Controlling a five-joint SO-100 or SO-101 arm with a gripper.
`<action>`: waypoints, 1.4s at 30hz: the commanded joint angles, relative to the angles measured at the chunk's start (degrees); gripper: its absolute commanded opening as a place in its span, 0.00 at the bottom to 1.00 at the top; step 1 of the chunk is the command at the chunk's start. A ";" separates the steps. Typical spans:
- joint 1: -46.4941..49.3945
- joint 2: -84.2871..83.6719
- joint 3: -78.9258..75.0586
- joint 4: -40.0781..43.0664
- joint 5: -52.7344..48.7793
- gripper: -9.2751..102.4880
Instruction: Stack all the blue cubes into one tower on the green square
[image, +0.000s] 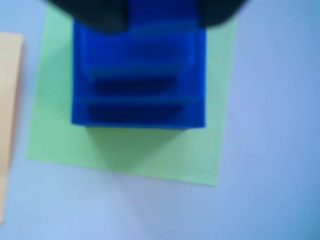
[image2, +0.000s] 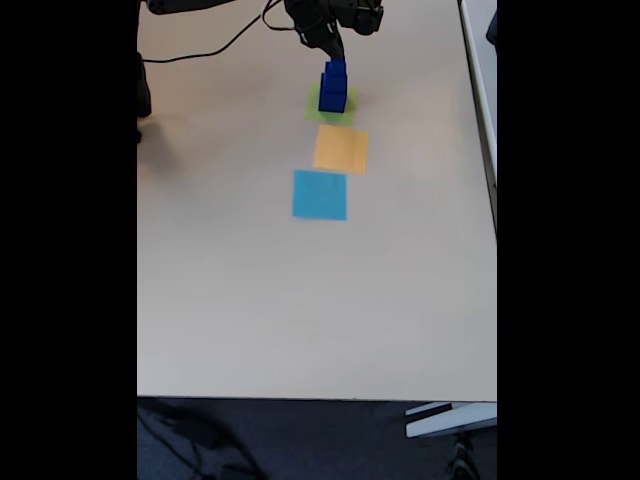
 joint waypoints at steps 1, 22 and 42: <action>-0.09 5.45 -0.35 0.18 -0.26 0.08; 0.26 3.78 -1.67 -0.44 -0.70 0.08; 0.70 2.81 -1.93 -0.53 -0.97 0.08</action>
